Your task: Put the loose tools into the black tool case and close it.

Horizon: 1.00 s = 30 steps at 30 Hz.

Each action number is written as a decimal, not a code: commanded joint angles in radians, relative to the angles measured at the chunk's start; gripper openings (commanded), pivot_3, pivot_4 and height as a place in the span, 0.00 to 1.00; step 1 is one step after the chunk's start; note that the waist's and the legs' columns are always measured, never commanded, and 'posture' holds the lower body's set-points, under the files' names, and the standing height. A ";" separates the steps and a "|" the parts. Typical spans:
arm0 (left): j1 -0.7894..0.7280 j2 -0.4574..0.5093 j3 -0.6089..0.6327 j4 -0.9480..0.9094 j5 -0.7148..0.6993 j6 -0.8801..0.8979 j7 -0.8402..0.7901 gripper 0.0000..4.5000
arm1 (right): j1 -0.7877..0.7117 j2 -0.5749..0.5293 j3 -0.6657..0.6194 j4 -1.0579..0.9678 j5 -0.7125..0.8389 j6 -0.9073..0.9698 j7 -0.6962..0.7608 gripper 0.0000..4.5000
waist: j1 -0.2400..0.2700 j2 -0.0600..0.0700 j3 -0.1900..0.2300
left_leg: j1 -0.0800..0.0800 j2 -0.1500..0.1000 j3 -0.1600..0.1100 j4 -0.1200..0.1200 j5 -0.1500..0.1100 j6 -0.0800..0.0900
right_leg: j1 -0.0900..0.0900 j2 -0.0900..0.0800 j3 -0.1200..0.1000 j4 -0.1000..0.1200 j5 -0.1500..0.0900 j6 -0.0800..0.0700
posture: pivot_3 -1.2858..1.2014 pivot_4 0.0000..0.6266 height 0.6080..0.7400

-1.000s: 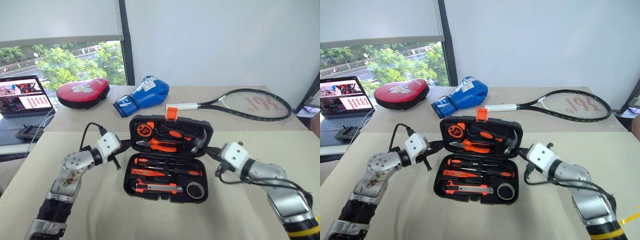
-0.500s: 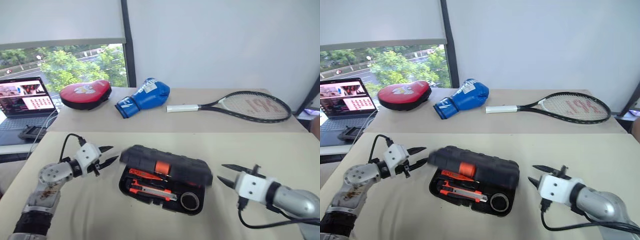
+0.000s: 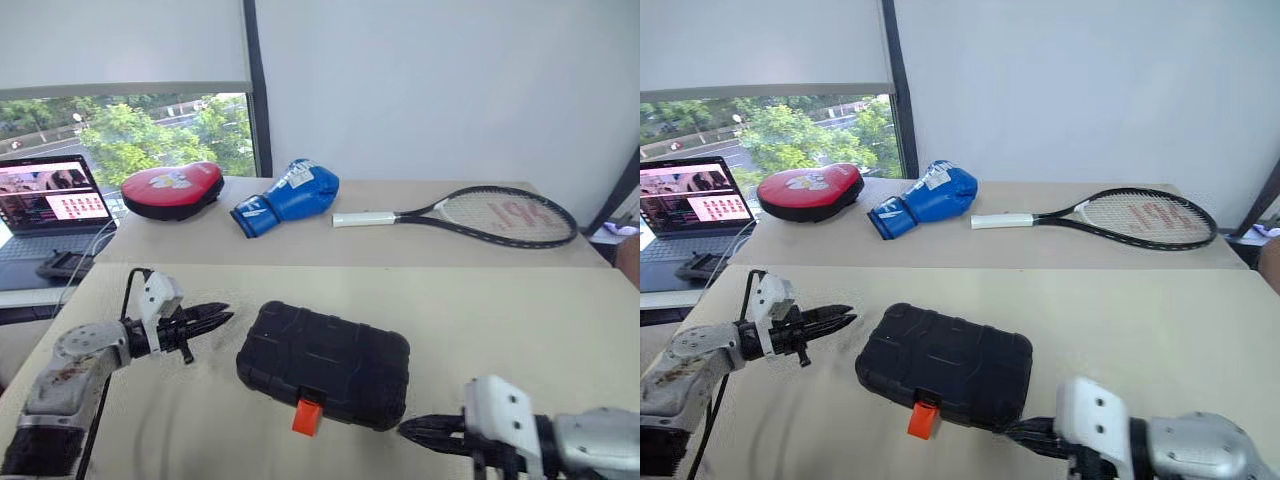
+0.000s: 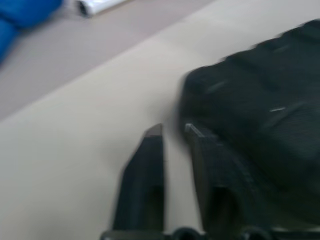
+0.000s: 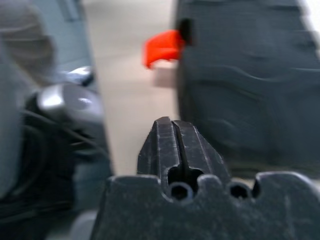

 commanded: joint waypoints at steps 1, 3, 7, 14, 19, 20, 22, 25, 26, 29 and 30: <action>0.023 0.113 0.075 -0.114 -0.132 0.147 -0.111 0.02 | -0.132 -0.027 0.162 0.061 -0.082 0.042 -0.018 0.00 | -0.002 -0.001 0.001 | -0.001 0.001 0.000 0.000 0.002 -0.005 | -0.001 0.002 0.000 0.000 -0.001 -0.001 | 0.52 0.24 1.00; 0.053 0.179 0.111 -0.156 -0.161 0.169 -0.181 0.02 | -0.199 -0.017 0.224 0.112 -0.123 0.056 -0.035 0.00 | -0.001 -0.001 0.001 | -0.002 0.000 0.000 -0.001 0.003 -0.006 | -0.002 0.004 -0.001 0.000 -0.001 -0.002 | 0.52 0.24 1.00; 0.122 0.238 0.184 -0.205 -0.190 0.179 -0.248 0.07 | -0.279 0.001 0.300 0.197 -0.202 0.061 -0.073 0.00 | 0.002 0.000 0.001 | -0.002 -0.001 0.000 -0.001 0.003 -0.007 | -0.002 0.003 -0.001 0.000 -0.002 -0.002 | 0.52 0.24 1.00; 0.187 0.251 0.268 -0.294 -0.234 0.236 -0.242 0.58 | -0.464 0.111 0.332 0.405 -0.313 0.100 -0.186 0.00 | 0.000 -0.002 0.002 | -0.002 0.000 0.001 0.001 0.003 -0.006 | -0.001 0.003 0.000 0.000 -0.003 -0.004 | 0.52 0.24 1.00; 0.187 0.218 0.279 -0.338 -0.244 0.244 -0.190 0.99 | -0.657 0.170 0.390 0.610 -0.429 0.057 -0.212 0.00 | -0.001 0.000 0.004 | -0.002 0.000 0.003 -0.001 0.007 -0.010 | -0.003 0.005 0.000 0.001 0.001 -0.006 | 0.52 0.24 1.00; 0.180 0.211 0.273 -0.344 -0.247 0.246 -0.175 1.00 | -0.710 0.188 0.406 0.681 -0.454 0.028 -0.210 0.00 | -0.001 0.000 0.004 | -0.002 0.000 0.003 -0.002 0.007 -0.010 | -0.003 0.006 0.000 0.001 0.001 -0.006 | 0.52 0.24 1.00; 0.169 0.201 0.265 -0.350 -0.251 0.248 -0.154 1.00 | -0.776 0.212 0.427 0.781 -0.492 -0.018 -0.204 0.00 | -0.004 0.000 0.004 | -0.002 0.001 0.003 -0.002 0.007 -0.011 | -0.004 0.008 -0.001 0.001 0.001 -0.006 | 0.52 0.24 1.00; 0.133 0.181 0.239 -0.359 -0.258 0.255 -0.106 1.00 | -0.864 0.250 0.436 0.937 -0.522 -0.083 -0.179 0.00 | -0.007 0.000 0.004 | -0.004 0.000 0.003 -0.002 0.007 -0.011 | -0.005 0.009 0.000 0.001 0.001 -0.007 | 0.52 0.24 1.00; 0.125 0.177 0.233 -0.363 -0.260 0.258 -0.095 1.00 | -0.879 0.261 0.430 0.964 -0.518 -0.090 -0.166 0.00 | -0.008 0.000 0.004 | -0.005 0.000 0.003 -0.002 0.007 -0.011 | -0.006 0.010 0.000 0.000 0.001 -0.007 | 0.52 0.24 1.00; 0.086 0.155 0.202 -0.375 -0.251 0.250 -0.043 1.00 | -0.865 0.255 0.337 0.910 -0.425 -0.026 -0.109 0.00 | -0.009 0.000 0.004 | -0.005 0.000 0.002 -0.003 0.007 -0.011 | -0.005 0.010 0.000 0.000 0.001 -0.007 | 0.52 0.24 1.00; 0.078 0.150 0.195 -0.377 -0.246 0.247 -0.032 1.00 | -0.854 0.254 0.309 0.886 -0.400 -0.012 -0.098 0.00 | -0.008 0.001 0.004 | -0.005 0.000 0.002 -0.003 0.007 -0.010 | -0.005 0.009 0.000 0.000 0.001 -0.006 | 0.52 0.24 1.00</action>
